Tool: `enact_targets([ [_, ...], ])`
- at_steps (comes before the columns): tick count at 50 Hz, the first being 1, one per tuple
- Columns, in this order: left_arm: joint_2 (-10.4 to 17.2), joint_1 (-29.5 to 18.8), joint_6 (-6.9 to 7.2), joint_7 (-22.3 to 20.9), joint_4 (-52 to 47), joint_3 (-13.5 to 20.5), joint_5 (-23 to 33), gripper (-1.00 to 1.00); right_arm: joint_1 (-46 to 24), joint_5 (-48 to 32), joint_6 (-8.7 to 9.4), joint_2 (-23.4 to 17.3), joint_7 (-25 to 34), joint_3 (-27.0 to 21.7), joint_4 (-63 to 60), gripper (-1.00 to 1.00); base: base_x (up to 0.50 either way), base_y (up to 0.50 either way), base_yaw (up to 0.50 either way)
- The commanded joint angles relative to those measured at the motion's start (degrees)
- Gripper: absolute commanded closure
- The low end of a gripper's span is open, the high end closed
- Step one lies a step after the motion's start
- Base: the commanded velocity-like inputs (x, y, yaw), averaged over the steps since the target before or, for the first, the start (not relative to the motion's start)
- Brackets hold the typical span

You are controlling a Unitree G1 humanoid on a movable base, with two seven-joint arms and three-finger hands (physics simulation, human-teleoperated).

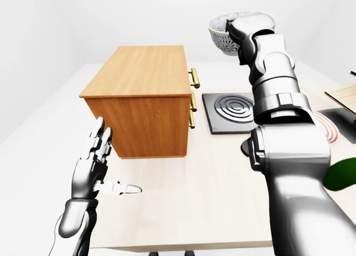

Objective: Put the bowl on the top of the cabinet.

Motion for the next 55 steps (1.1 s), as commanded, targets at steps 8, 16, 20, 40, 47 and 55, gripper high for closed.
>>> enact_targets([
  [8,0.0,0.9,0.0,-0.5,-1.5,-0.1,-0.5,-1.0,-8.3,-8.4,-0.01,8.2,-5.6,1.6,7.0,1.0,0.0,0.0,0.0],
  [16,0.0,0.6,0.0,-0.6,-0.9,0.0,-0.6,-1.0,-9.6,-8.8,-0.01,12.9,-5.8,1.9,7.1,1.0,0.0,0.0,0.0],
  [20,0.0,0.8,0.0,-0.8,-1.4,-0.1,-0.7,-1.0,-10.0,-9.3,-0.01,15.0,-6.0,2.5,7.1,1.0,0.0,0.0,0.0],
  [40,0.0,0.7,0.0,-1.0,-0.4,0.0,-1.0,-1.0,-12.0,-9.5,-0.01,22.4,-5.7,3.6,6.8,1.0,0.0,0.0,0.0],
  [47,0.1,0.8,0.0,-1.1,-1.3,0.1,-1.2,-1.0,-12.3,-9.5,-0.01,25.7,-5.9,4.1,6.6,1.0,0.0,0.0,0.0],
  [55,-0.1,0.7,0.0,-1.2,-0.9,0.1,-1.2,-1.0,-11.2,-9.4,-0.01,26.9,-6.5,4.4,6.5,1.0,0.0,0.0,0.0],
])
